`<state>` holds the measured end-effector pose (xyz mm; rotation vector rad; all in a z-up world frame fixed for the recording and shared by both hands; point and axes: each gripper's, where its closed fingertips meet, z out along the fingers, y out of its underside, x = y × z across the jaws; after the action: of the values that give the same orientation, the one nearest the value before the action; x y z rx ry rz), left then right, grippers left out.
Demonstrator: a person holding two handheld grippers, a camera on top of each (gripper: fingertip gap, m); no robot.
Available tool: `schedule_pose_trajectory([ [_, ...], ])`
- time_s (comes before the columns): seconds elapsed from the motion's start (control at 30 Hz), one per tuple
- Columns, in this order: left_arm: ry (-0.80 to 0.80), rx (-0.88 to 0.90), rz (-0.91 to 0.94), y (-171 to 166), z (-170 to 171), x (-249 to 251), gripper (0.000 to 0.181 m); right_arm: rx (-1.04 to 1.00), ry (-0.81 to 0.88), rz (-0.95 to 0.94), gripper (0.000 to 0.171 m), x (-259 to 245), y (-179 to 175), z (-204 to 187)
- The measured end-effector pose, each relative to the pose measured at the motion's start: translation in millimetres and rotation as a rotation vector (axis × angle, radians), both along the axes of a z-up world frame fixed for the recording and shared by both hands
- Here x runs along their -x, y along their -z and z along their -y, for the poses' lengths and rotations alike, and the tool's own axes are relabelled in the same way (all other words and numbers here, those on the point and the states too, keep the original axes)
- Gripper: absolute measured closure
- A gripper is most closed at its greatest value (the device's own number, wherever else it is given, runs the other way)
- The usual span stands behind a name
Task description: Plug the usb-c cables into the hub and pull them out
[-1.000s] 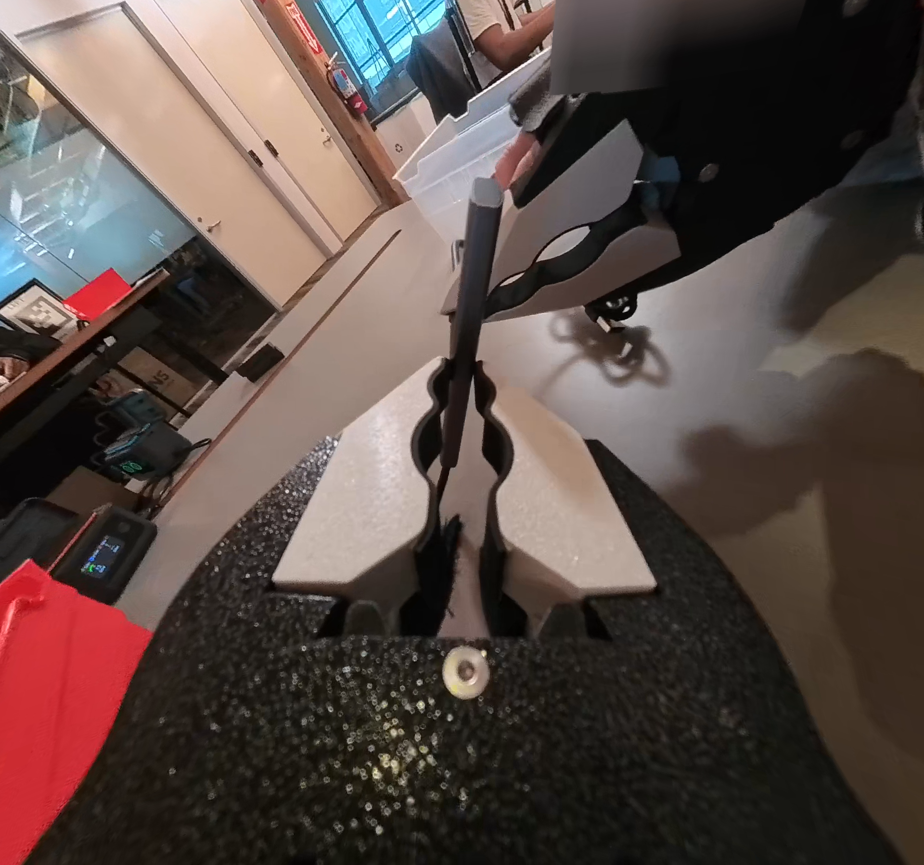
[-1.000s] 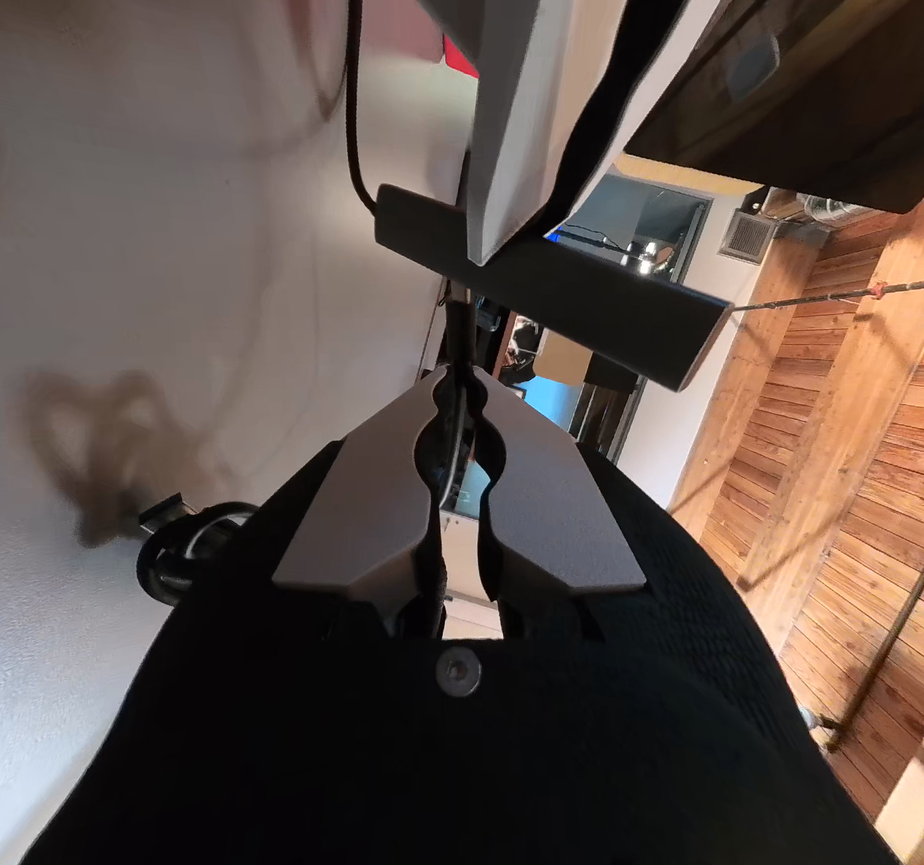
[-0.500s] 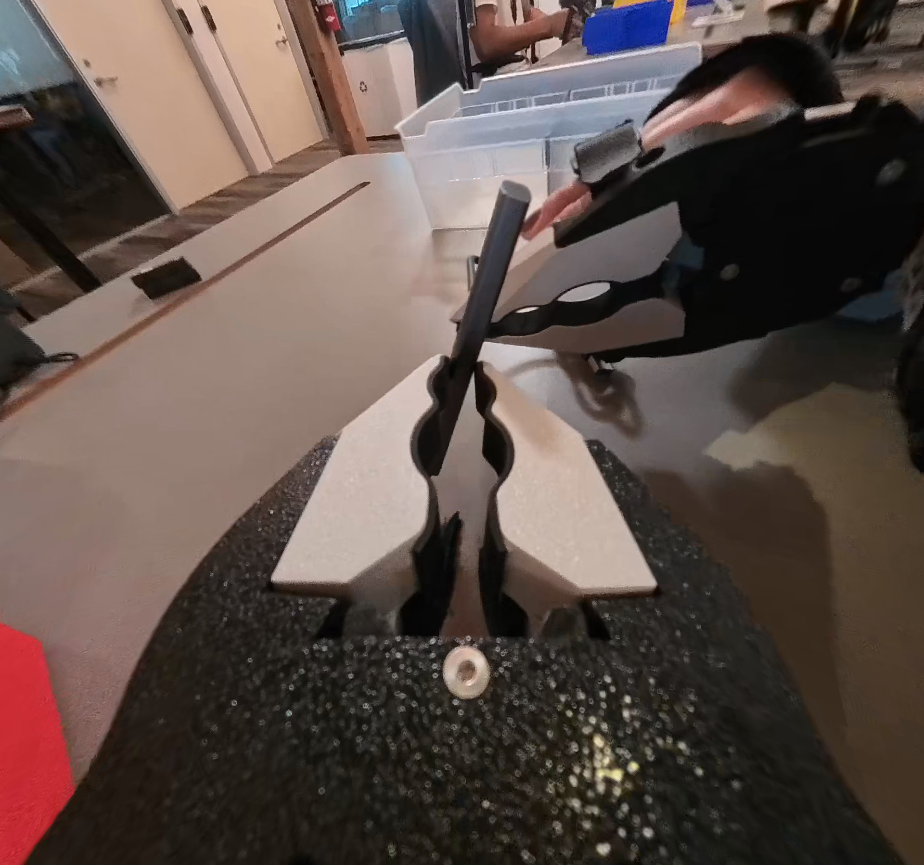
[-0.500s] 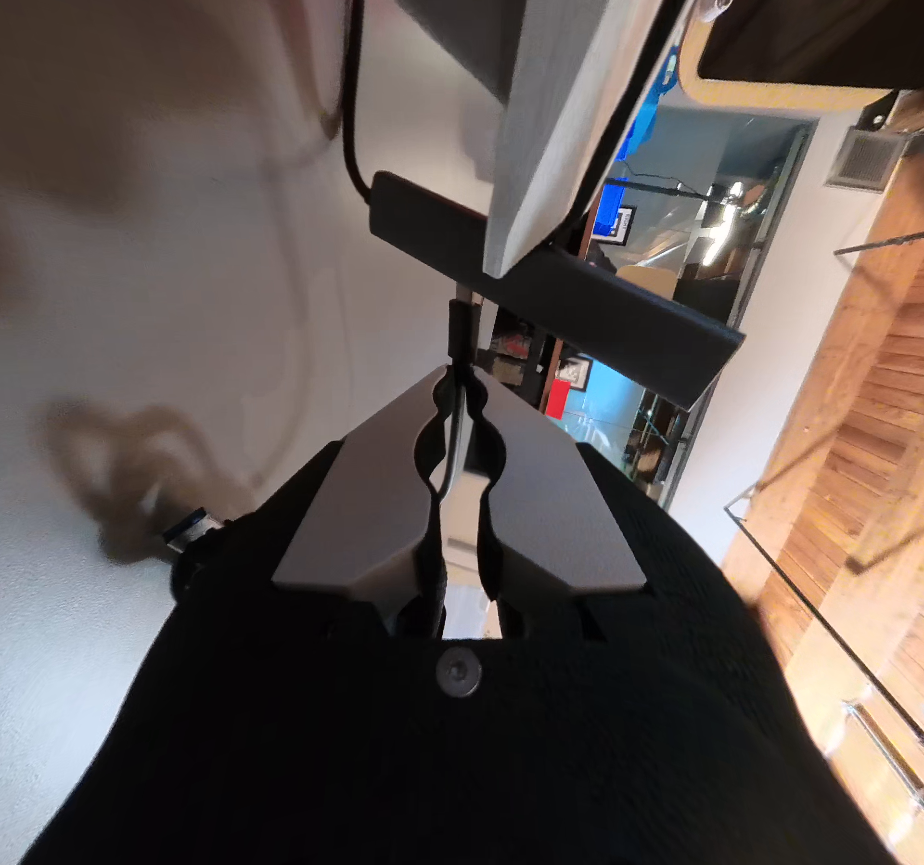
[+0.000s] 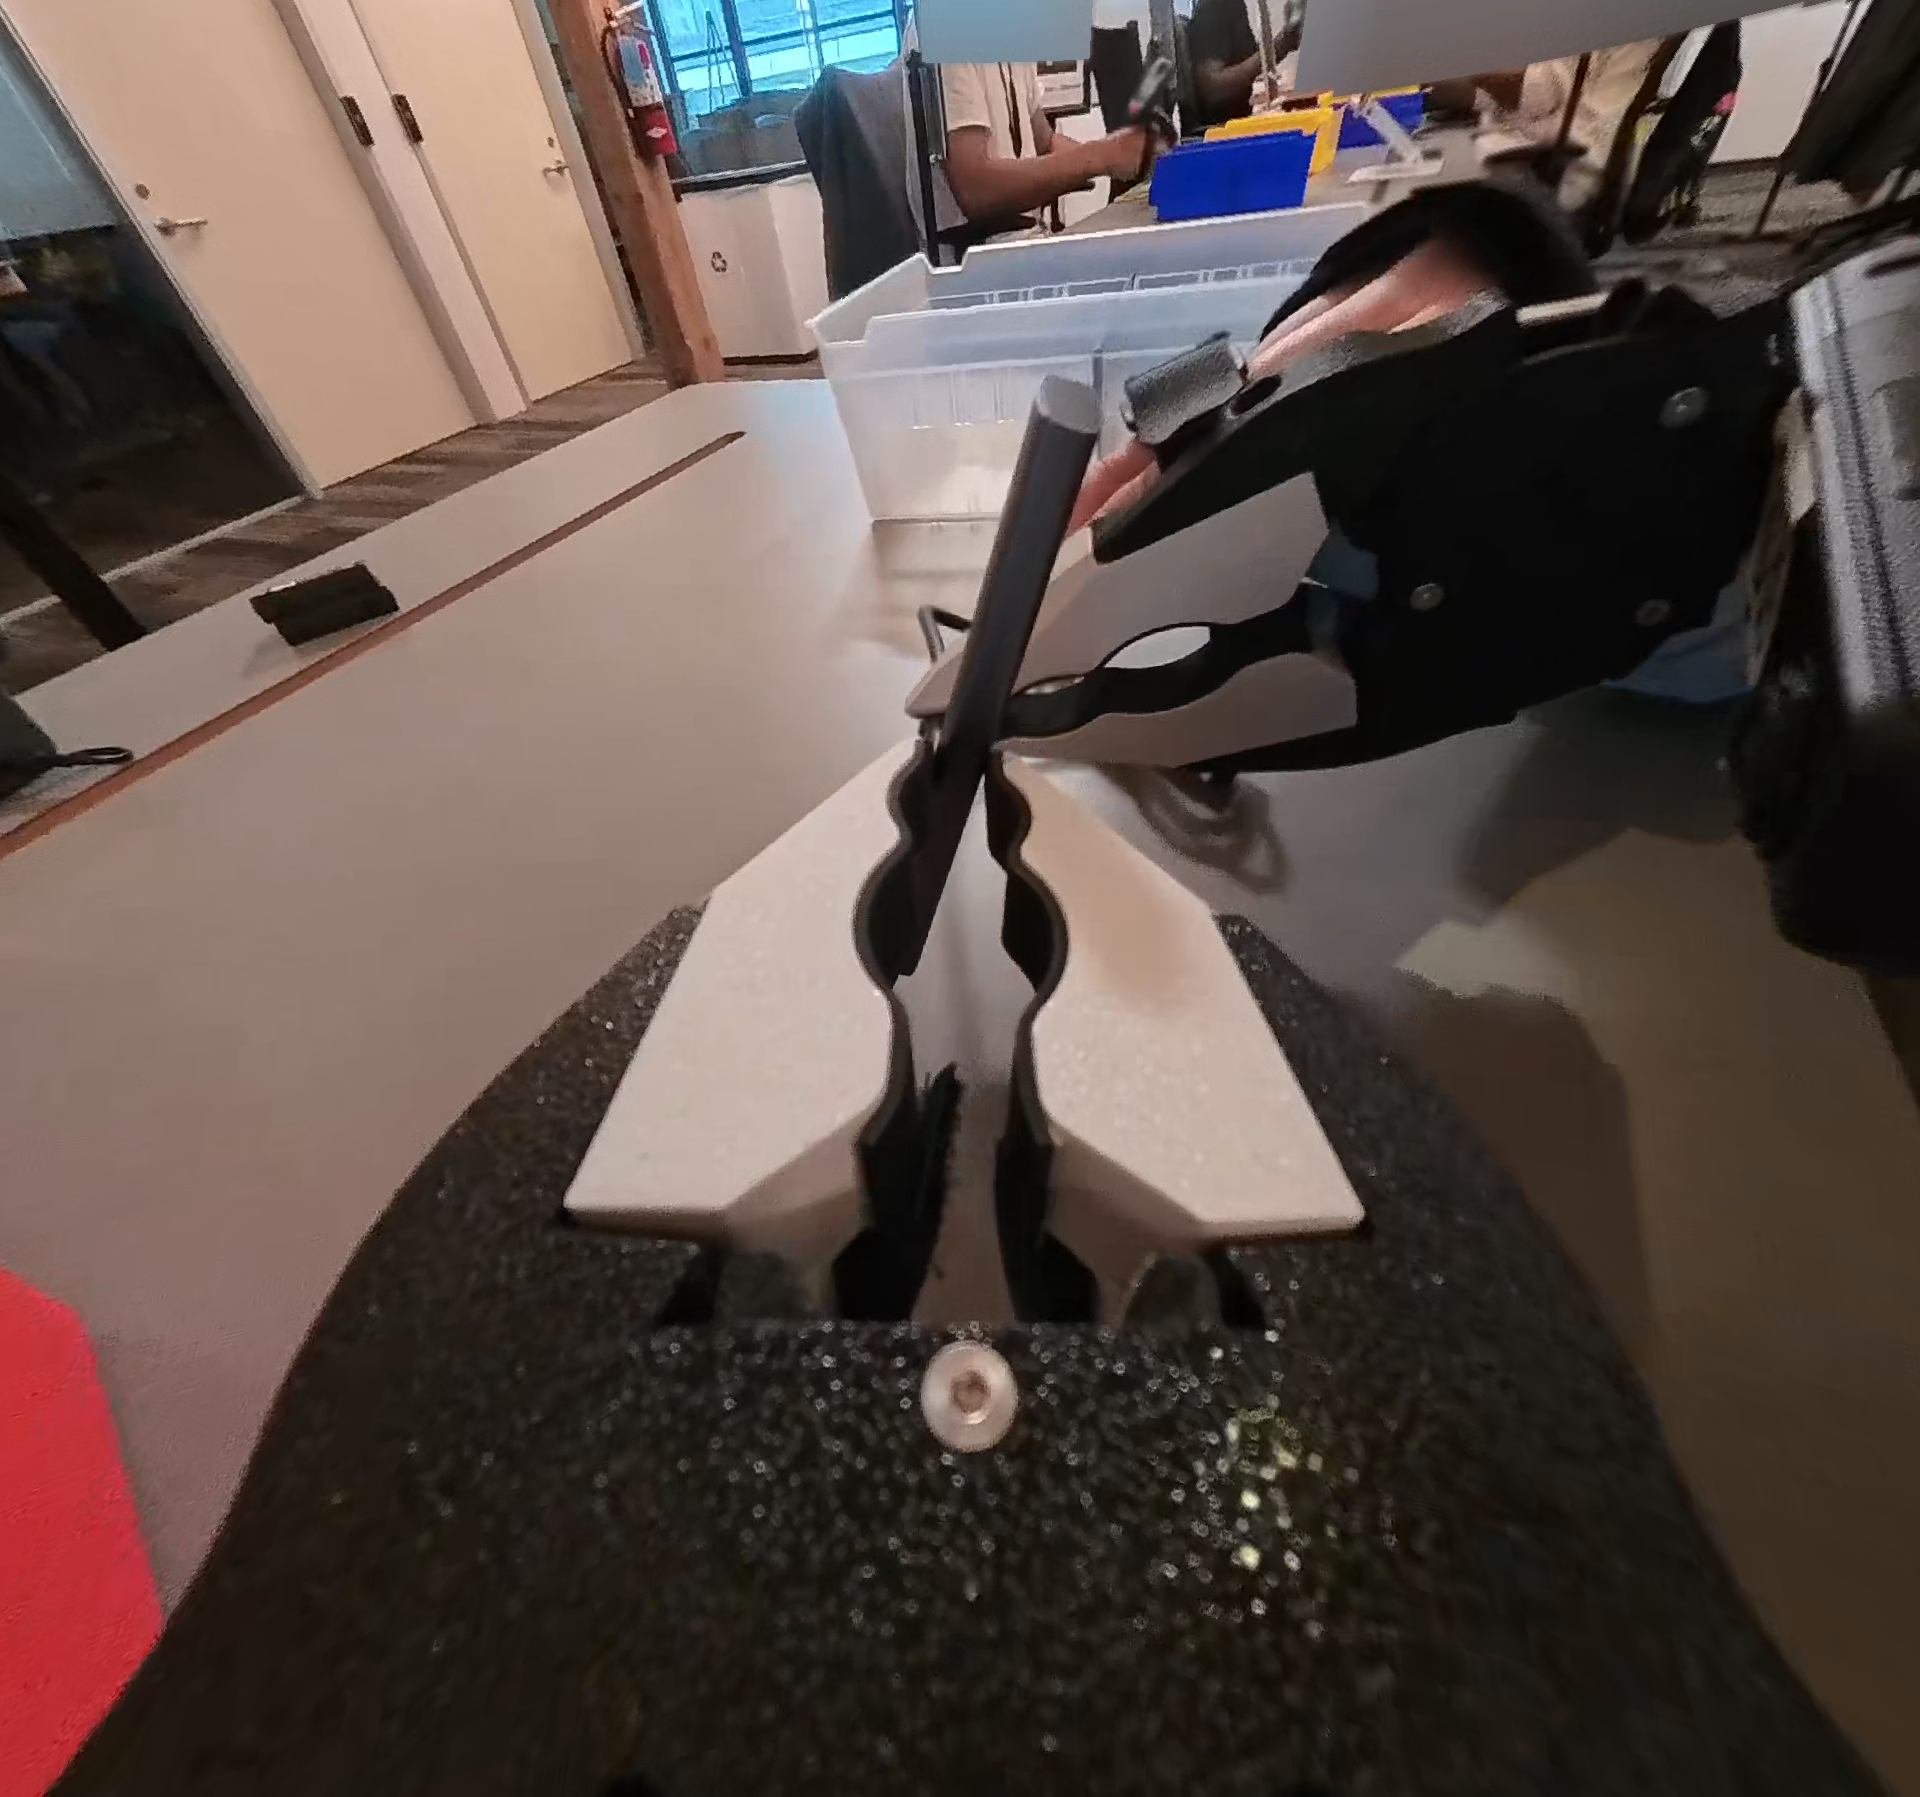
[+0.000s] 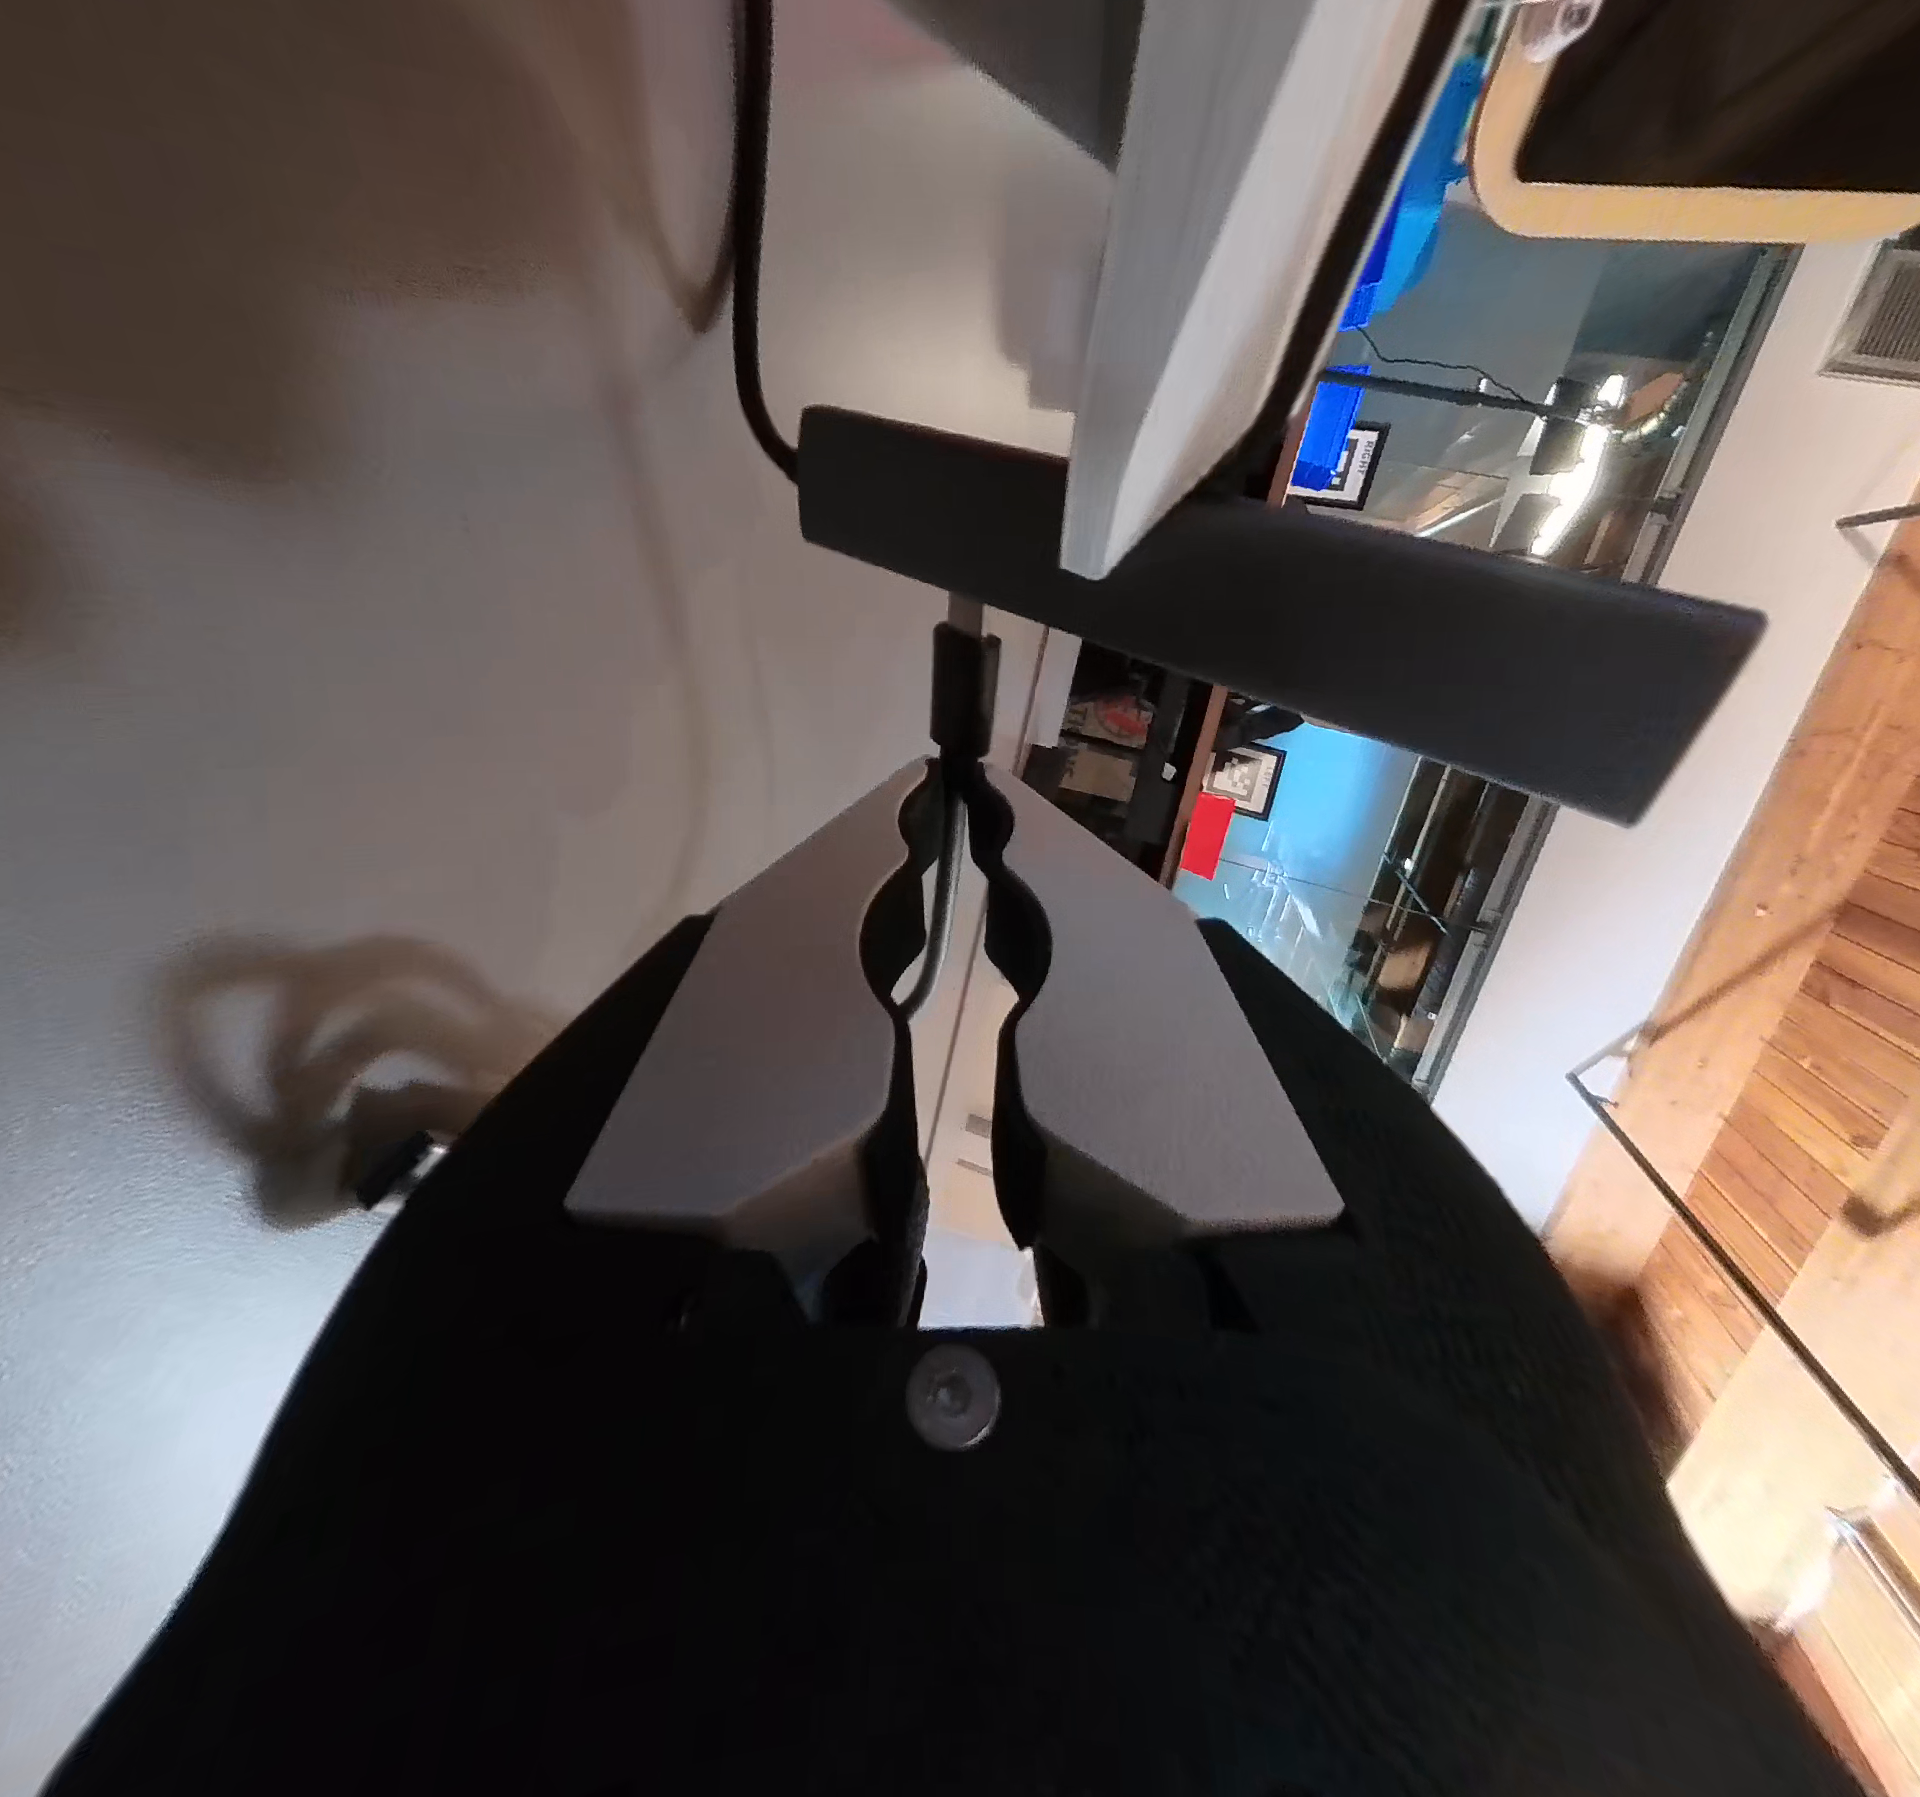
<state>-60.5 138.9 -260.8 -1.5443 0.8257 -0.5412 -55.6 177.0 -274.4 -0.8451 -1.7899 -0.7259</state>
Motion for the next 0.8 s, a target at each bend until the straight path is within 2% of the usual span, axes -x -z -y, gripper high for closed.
schedule_pose_trajectory([
  [0.57, -0.052, -0.047, -0.065, 3, -2, -1, 0.174, -0.021, 0.013, -0.054, 0.169, -5, -10, 2],
  [0.8, -0.064, -0.087, -0.118, 6, 1, -5, 0.174, -0.067, 0.001, -0.022, 0.170, -8, -9, 4],
])
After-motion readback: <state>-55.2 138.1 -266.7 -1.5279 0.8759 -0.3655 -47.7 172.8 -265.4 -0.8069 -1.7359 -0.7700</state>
